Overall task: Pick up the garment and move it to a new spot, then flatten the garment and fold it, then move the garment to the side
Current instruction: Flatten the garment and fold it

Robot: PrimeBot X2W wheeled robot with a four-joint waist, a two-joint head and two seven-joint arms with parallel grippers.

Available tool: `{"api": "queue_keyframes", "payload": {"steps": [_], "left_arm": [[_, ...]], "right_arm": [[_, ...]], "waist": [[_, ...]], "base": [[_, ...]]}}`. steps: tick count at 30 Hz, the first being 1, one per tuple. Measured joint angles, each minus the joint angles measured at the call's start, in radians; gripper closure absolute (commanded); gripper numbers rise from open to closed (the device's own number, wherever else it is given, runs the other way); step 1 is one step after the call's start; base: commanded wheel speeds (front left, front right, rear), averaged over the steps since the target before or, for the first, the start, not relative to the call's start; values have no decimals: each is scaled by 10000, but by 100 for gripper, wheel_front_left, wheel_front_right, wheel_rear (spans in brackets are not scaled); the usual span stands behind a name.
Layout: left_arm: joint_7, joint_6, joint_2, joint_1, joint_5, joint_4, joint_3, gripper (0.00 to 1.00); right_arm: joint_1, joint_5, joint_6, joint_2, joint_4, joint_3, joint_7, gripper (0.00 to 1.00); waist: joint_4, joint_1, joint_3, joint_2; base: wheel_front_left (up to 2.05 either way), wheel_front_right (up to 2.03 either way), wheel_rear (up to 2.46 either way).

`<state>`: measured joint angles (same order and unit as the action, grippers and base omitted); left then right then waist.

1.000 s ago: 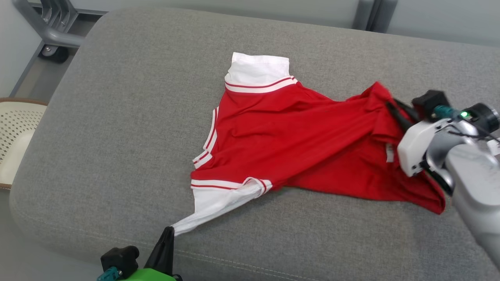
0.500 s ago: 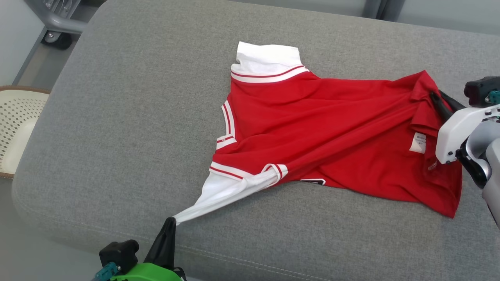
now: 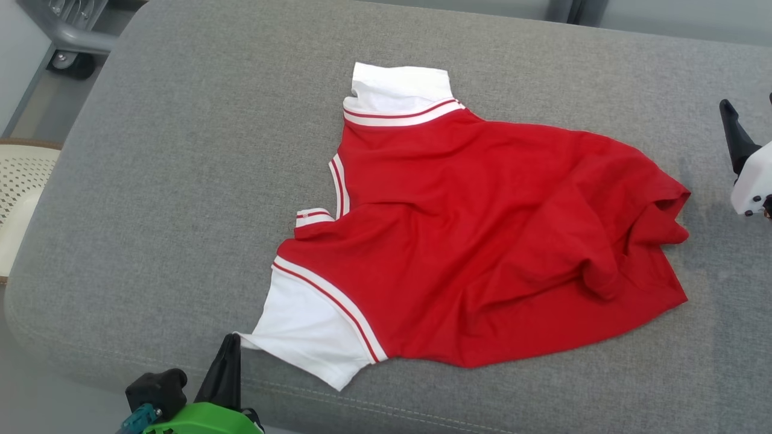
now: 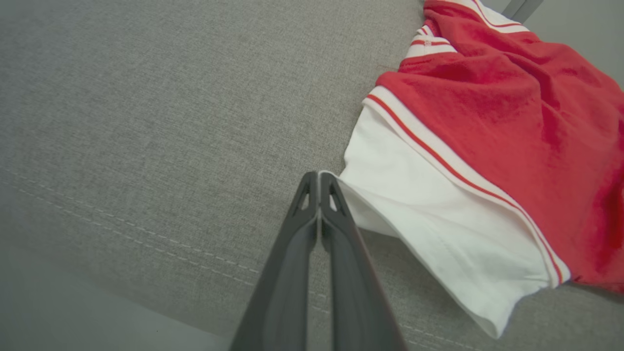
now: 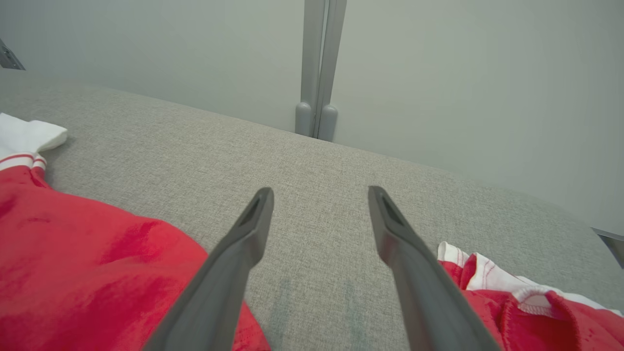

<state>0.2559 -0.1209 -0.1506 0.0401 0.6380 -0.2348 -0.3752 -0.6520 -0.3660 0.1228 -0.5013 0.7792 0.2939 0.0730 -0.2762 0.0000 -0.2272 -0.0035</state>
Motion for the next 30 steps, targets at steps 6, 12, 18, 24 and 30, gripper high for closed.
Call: {"api": "queue_keyframes", "payload": {"steps": [6,12,18,24,30], "left_arm": [[0,-27,10,7,-8,27,132,100],[-27,-27,31,11,-115,23,46,100],[-196,-27,58,54,-176,-71,-102,100],[-345,-27,33,253,-174,-113,-4,83],[-552,-27,-36,323,-176,-203,105,36]], "right_arm": [[73,56,2,263,-98,242,384,0],[474,46,4,729,-650,571,1001,0],[1254,-42,4,1091,-1302,756,1471,0],[2109,-100,4,1143,-1941,702,1618,0],[3004,-146,-117,905,-2575,374,1657,0]], "waist": [[193,0,9,0],[525,0,57,0],[947,0,155,0],[1426,0,274,0],[1741,0,451,0]], "base": [[0,0,0],[0,0,0],[0,0,0],[0,0,0],[0,0,0]]}}
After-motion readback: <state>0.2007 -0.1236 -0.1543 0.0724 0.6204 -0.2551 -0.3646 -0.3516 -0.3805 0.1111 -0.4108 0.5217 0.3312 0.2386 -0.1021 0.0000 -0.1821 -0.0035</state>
